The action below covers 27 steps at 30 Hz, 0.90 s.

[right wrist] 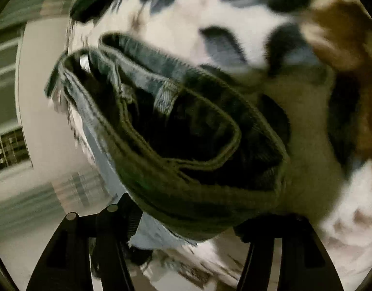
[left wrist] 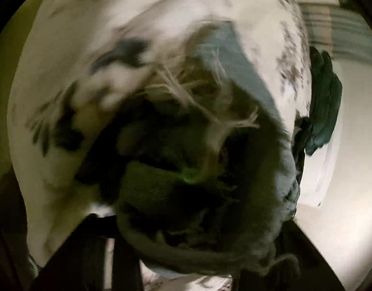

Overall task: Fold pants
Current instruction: 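Lift both hems and fold them over toward the waistband, then lower the folded shorts onto the bed and open both grippers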

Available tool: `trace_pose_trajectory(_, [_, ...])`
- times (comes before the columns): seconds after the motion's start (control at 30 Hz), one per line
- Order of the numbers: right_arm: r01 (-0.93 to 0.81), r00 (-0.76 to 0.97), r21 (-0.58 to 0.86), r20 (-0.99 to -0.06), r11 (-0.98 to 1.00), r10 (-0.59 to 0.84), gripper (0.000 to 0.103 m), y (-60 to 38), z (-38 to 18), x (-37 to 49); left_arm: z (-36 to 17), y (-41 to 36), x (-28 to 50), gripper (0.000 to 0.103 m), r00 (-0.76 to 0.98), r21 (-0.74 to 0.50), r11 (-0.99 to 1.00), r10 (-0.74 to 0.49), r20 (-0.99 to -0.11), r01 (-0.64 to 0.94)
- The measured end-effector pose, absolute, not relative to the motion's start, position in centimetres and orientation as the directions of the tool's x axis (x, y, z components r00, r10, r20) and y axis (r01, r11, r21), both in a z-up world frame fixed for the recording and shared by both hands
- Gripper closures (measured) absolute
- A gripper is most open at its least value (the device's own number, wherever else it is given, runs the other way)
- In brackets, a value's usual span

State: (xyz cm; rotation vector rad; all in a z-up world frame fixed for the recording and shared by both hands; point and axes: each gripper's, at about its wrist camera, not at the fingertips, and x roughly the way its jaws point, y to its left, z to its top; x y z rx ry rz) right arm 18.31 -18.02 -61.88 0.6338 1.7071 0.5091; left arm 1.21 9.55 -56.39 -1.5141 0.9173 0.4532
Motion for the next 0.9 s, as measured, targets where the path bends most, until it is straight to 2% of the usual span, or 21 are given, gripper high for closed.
trace_pose_trajectory(0.1, [0.149, -0.121, 0.622, -0.760, 0.769, 0.638, 0.067, -17.4, -60.4, 17.3, -54.4, 10.1, 2.3, 0.078, 0.582, -0.628, 0.128, -0.269, -0.767, -0.768])
trace_pose_trajectory(0.17, [0.144, -0.105, 0.622, -0.764, 0.770, 0.637, 0.071, -16.8, -58.6, 17.1, -52.4, 10.6, 3.4, 0.078, 0.564, -0.616, 0.173, -0.274, -0.780, -0.768])
trace_pose_trajectory(0.47, [0.067, 0.044, 0.681, -0.732, 0.729, 0.679, 0.077, -15.9, -45.3, 22.5, -42.3, 13.6, 10.1, 0.078, 0.572, -0.649, 0.378, -0.309, -0.760, -0.660])
trace_pose_trajectory(0.63, [0.094, 0.223, 0.723, -0.685, 0.684, 0.693, 0.077, -18.3, -37.8, 28.8, -36.2, 14.3, 19.8, 0.078, 0.607, -0.710, 0.486, -0.382, -0.697, -0.509])
trace_pose_trajectory(0.77, [0.118, 0.378, 0.765, -0.624, 0.633, 0.684, 0.077, -21.4, -32.6, 34.4, -31.3, 13.8, 30.5, 0.078, 0.631, -0.751, 0.556, -0.450, -0.633, -0.357])
trace_pose_trajectory(0.9, [0.136, 0.508, 0.792, -0.572, 0.595, 0.645, 0.078, -23.4, -30.5, 39.6, -29.3, 11.9, 40.3, 0.078, 0.615, -0.764, 0.611, -0.526, -0.588, -0.208])
